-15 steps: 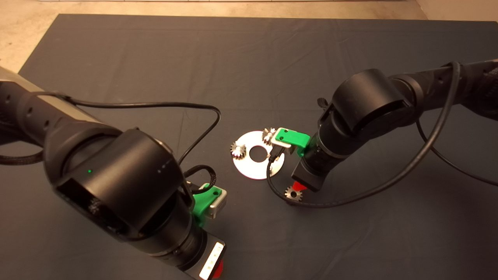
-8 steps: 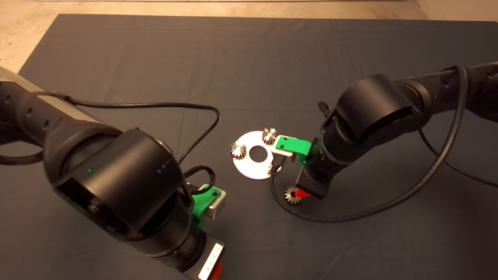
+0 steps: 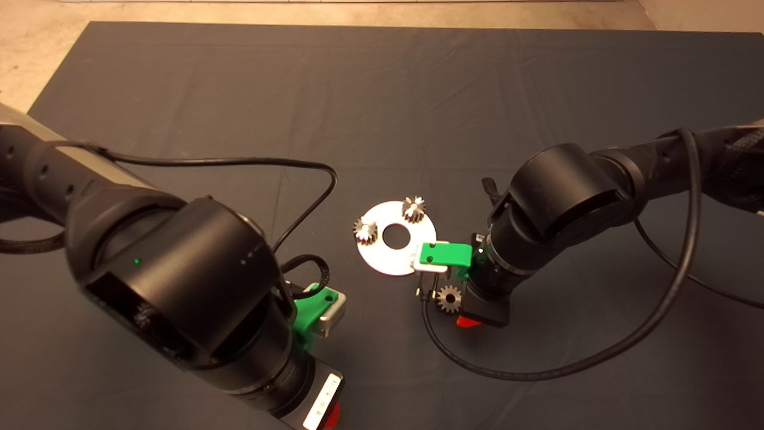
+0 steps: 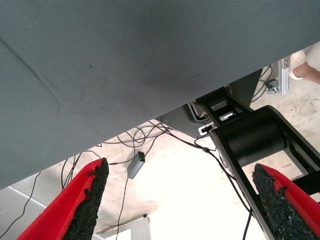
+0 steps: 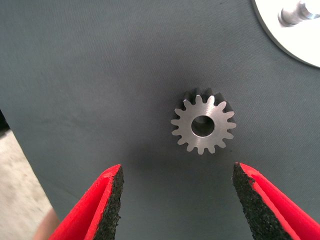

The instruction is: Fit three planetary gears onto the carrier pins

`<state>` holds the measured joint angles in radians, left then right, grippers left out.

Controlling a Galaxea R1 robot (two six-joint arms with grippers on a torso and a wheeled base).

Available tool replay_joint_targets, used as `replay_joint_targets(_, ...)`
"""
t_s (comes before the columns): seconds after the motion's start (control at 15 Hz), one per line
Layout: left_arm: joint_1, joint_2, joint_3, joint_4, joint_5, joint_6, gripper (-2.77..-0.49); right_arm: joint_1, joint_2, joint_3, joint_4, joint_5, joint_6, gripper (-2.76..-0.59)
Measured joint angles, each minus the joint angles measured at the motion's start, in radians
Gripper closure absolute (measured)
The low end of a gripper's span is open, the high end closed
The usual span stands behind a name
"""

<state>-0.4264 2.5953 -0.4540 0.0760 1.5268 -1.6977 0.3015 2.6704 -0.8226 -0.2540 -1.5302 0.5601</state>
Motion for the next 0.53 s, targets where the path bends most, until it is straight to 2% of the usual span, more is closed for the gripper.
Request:
replay_joint_targets(0.07,0.000,0.000,0.000,0.000,0.000,0.000,-2.04,-0.003,0.000,0.000,-0.012,0.000,-0.022,-1.60)
replay_joint_targets(0.13,0.000,0.000,0.000,0.000,0.000,0.000,-2.04,-0.003,0.000,0.000,-0.012,0.000,-0.022,-1.60)
replay_joint_targets(0.2,0.000,-0.002,0.000,0.000,0.000,0.000,-2.04,-0.007,0.000,0.001,-0.044,0.000,-0.057,-1.60)
replay_joint_targets(0.27,0.000,-0.002,0.000,0.000,0.000,0.000,-2.04,-0.014,0.000,0.001,-0.081,-0.001,-0.074,-1.60)
replay_joint_targets(0.33,0.000,-0.002,0.000,0.000,0.000,0.000,-2.04,-0.022,0.000,0.001,-0.104,0.000,-0.087,-1.60)
replay_joint_targets(0.47,0.000,-0.003,0.000,0.000,0.000,0.000,-2.04,-0.033,-0.003,0.001,-0.141,0.000,-0.110,-1.60)
replay_joint_targets(0.53,0.000,-0.002,-0.001,0.000,0.000,0.000,-2.04,-0.035,-0.006,0.002,-0.150,0.000,-0.124,-1.60)
